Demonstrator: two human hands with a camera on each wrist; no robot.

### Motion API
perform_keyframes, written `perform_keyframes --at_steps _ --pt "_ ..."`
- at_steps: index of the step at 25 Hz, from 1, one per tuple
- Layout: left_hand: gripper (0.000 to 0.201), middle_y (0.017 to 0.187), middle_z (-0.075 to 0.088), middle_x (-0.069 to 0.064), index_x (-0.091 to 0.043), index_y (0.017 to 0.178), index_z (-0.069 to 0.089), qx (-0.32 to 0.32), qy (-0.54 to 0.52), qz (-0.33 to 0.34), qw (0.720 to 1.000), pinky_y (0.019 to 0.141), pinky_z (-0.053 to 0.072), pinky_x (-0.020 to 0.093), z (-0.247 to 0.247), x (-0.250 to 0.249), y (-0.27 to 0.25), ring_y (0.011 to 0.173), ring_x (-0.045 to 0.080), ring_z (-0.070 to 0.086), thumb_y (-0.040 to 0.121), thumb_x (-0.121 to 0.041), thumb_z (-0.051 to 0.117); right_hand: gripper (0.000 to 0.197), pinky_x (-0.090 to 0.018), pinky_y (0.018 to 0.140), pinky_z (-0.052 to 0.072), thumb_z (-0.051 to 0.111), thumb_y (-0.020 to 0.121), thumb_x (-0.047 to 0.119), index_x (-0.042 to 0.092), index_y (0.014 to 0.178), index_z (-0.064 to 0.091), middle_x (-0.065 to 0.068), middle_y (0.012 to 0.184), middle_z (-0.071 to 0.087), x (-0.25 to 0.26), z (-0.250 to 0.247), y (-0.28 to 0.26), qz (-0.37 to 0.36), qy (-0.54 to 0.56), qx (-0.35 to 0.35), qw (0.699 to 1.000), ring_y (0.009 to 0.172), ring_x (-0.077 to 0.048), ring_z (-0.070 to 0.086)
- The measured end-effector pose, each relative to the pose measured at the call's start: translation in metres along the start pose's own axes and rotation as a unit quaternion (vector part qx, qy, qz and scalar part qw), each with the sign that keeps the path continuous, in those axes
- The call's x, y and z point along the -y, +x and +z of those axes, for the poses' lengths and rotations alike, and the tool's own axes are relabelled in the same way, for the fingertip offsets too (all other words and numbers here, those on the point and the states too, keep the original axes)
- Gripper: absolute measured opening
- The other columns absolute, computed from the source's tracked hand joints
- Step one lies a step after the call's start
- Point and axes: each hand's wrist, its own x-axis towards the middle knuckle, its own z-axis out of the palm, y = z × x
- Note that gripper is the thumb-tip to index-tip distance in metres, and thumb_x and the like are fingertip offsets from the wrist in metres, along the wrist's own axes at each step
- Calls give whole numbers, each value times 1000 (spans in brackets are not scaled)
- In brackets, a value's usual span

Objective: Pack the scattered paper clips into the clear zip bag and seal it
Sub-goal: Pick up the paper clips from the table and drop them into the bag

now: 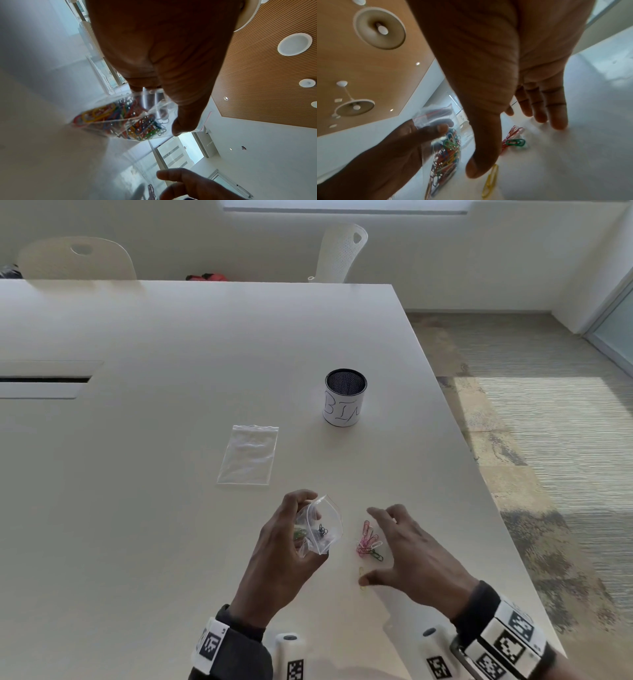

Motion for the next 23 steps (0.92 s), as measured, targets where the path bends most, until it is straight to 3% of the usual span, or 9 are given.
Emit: perform_keyframes --at_steps 2,6,9,12,19,23 --pt "64 109 67 -13 -32 129 52 0 0 -1 1000 75 52 9 0 0 0 95 8 70 79 -12 87 102 -26 107 47 81 74 65 33 156 30 5 143 35 1 5 -1 -26 -44 3 999 129 -14 48" --pt "64 110 66 -14 -32 129 52 1 1 1 1000 75 52 10 1 -1 1 97 8 68 79 -12 88 43 -27 95 51 76 90 39 27 126 58 6 126 49 5 22 4 -83 -26 -37 996 114 -15 56" --pt "63 109 66 -14 -30 129 52 2 -1 6 1000 74 51 10 2 -2 2 96 8 68 80 -15 88 10 -29 82 50 66 96 19 24 103 60 6 109 54 9 28 4 -122 -41 -56 990 98 -16 55" --pt "62 107 66 -12 -30 130 52 2 -5 4 1000 72 51 9 2 -3 2 93 8 68 81 -16 88 18 -31 72 49 57 95 6 24 92 57 6 100 54 9 32 6 -137 -58 -71 986 87 -15 53" --pt "62 107 66 -13 -31 130 53 -4 -5 3 1000 74 51 9 1 -3 0 92 9 69 81 -15 88 32 -31 65 47 48 83 -11 21 80 47 2 87 53 10 28 16 -133 -81 -84 984 74 -18 52" --pt "61 106 66 -12 -31 129 53 -9 3 5 1000 74 49 7 0 -3 -1 92 9 69 81 -14 87 20 -27 68 53 61 90 -4 13 86 70 1 90 68 0 12 22 -88 21 -114 989 75 -17 65"
